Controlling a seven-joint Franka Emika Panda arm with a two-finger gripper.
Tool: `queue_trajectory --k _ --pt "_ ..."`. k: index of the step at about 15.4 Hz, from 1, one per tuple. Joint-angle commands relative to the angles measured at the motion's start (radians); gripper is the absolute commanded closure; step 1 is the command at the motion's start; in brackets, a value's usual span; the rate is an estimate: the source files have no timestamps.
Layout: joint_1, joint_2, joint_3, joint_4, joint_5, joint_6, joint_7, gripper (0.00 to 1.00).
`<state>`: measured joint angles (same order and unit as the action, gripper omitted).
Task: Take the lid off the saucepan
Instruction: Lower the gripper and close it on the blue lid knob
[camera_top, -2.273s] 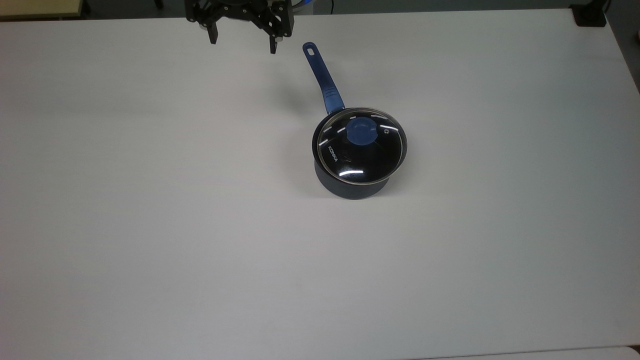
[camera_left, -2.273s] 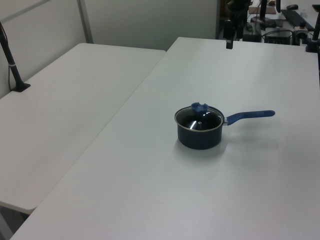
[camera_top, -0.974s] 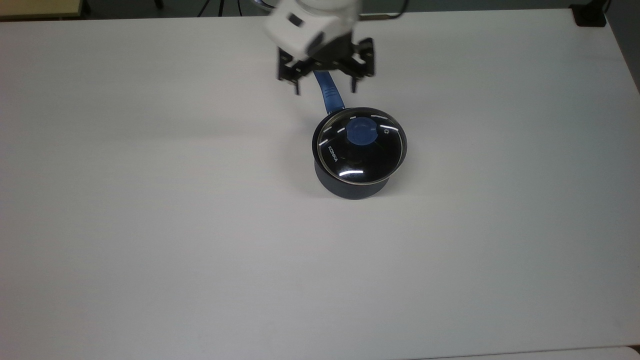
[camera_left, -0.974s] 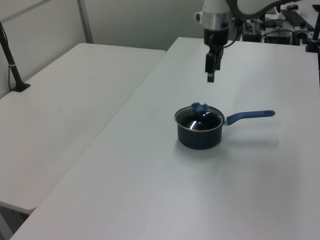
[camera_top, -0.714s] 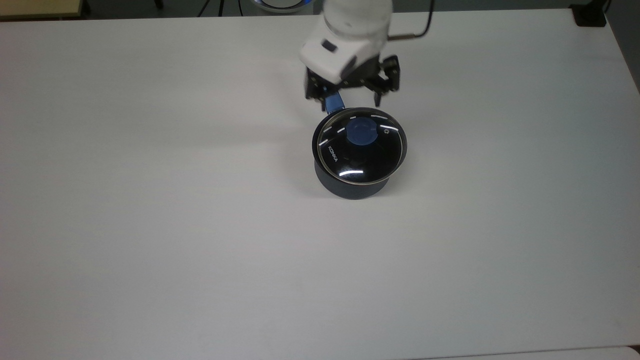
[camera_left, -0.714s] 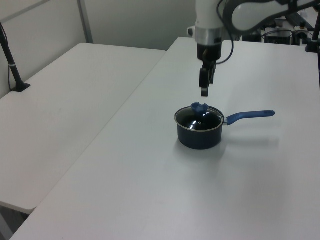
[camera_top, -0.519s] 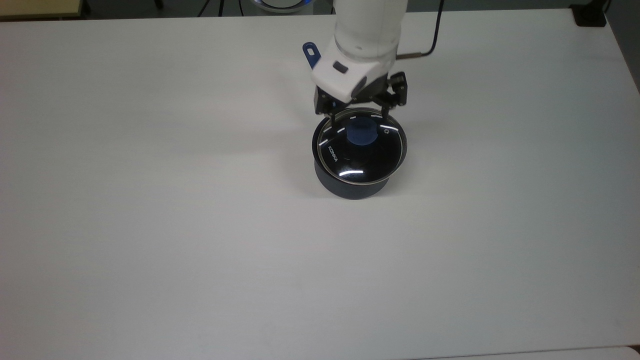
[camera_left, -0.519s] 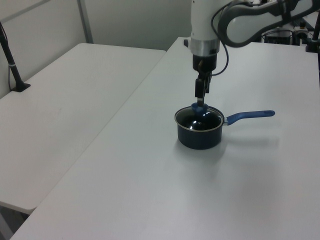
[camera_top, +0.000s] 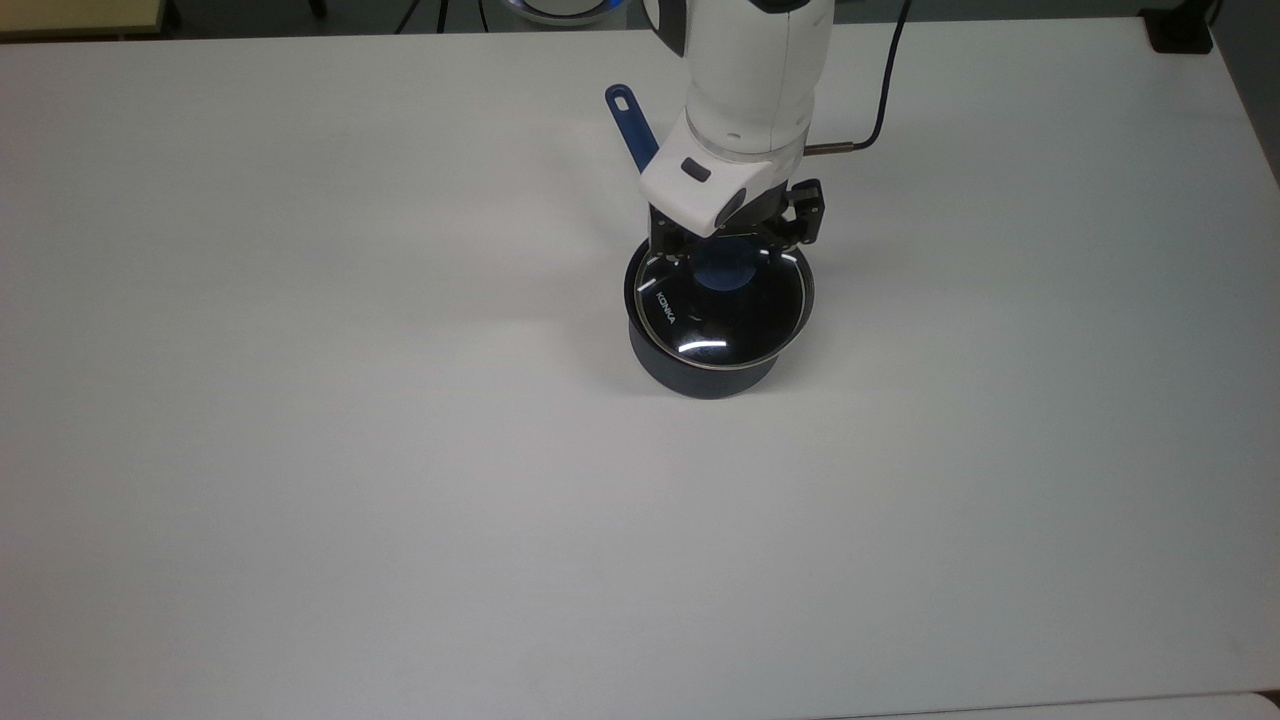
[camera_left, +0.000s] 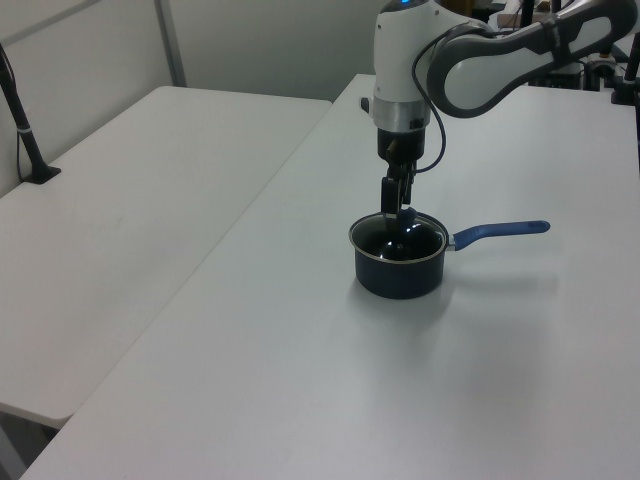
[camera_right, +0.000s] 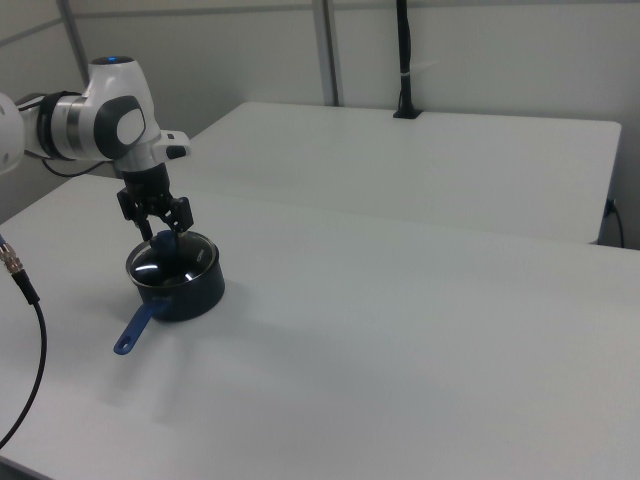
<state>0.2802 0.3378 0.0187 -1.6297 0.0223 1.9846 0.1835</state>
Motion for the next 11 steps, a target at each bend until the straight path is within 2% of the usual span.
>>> queue_trajectory --k 1,3,4,6,7,11 --pt "0.011 0.006 -0.011 -0.007 0.007 0.026 0.016 0.19" --pt "0.011 0.007 -0.011 -0.009 0.007 0.026 0.017 0.19" --pt "0.013 0.007 -0.011 -0.009 0.007 0.026 0.016 0.25" --pt "0.013 0.006 -0.011 -0.009 0.007 0.023 0.005 0.45" --pt "0.011 0.006 -0.011 -0.009 0.007 0.020 0.004 0.51" --pt "0.004 -0.020 -0.013 -0.006 0.007 0.010 0.005 0.55"
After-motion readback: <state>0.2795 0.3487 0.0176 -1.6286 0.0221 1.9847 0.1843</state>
